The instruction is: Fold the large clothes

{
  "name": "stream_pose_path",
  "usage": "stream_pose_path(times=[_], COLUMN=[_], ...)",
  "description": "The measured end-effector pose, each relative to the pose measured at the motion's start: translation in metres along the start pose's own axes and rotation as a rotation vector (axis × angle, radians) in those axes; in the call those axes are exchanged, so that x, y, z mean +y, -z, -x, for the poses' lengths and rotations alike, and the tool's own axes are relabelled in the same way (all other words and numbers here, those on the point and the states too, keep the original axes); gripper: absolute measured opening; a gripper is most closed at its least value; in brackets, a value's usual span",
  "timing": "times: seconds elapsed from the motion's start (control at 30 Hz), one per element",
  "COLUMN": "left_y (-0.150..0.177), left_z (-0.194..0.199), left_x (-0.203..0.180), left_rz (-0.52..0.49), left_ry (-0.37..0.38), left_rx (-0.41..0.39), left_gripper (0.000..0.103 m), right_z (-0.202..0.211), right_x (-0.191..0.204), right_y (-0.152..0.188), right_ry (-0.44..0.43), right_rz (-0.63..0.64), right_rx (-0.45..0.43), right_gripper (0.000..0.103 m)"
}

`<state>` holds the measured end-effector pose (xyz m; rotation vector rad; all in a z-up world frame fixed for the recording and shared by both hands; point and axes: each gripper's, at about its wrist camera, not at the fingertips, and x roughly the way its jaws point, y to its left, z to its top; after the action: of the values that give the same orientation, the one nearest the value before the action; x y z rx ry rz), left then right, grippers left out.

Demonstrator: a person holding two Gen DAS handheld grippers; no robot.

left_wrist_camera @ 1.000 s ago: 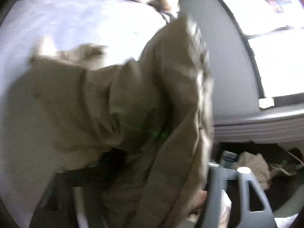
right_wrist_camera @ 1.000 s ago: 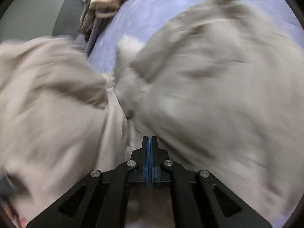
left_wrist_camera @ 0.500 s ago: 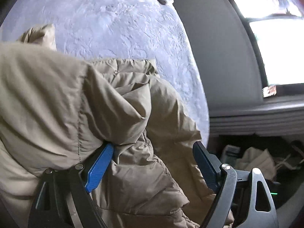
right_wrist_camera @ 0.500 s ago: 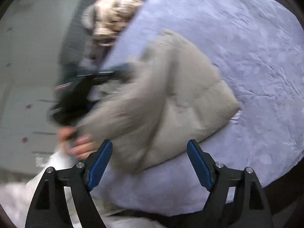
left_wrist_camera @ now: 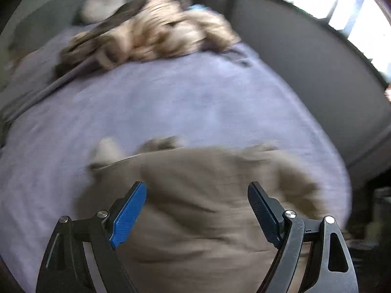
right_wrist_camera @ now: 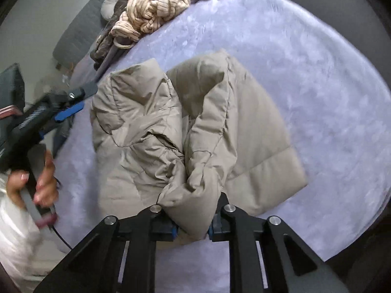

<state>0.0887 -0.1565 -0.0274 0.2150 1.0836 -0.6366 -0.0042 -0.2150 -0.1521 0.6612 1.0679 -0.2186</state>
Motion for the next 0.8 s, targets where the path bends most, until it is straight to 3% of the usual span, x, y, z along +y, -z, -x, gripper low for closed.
stream_pose_path(times=[0.1, 0.17, 0.43, 0.53, 0.63, 0.8], left_y=[0.009, 0.012, -0.013, -0.015, -0.014, -0.012], left_z=[-0.039, -0.056, -0.103, -0.110, -0.113, -0.113], left_x=[0.020, 0.011, -0.090, -0.103, -0.100, -0.094], left_rz=[0.103, 0.130, 0.004, -0.018, -0.021, -0.018], left_ry=[-0.014, -0.011, 0.005, -0.025, -0.039, -0.060], left_rx=[0.059, 0.059, 0.048, 0.057, 0.067, 0.084], left_gripper=[0.085, 0.085, 0.085, 0.086, 0.086, 0.086], right_z=[0.013, 0.028, 0.005, -0.009, 0.005, 0.069], right_x=[-0.014, -0.043, -0.125, -0.155, -0.167, -0.176], right_y=[0.003, 0.014, 0.024, 0.025, 0.021, 0.007], right_ry=[0.056, 0.063, 0.118, 0.044, -0.012, -0.017], right_rz=[0.024, -0.011, -0.163, -0.255, -0.273, -0.257], right_rx=[-0.014, -0.015, -0.009, 0.033, 0.059, -0.082], right_gripper=[0.017, 0.017, 0.021, 0.025, 0.033, 0.034])
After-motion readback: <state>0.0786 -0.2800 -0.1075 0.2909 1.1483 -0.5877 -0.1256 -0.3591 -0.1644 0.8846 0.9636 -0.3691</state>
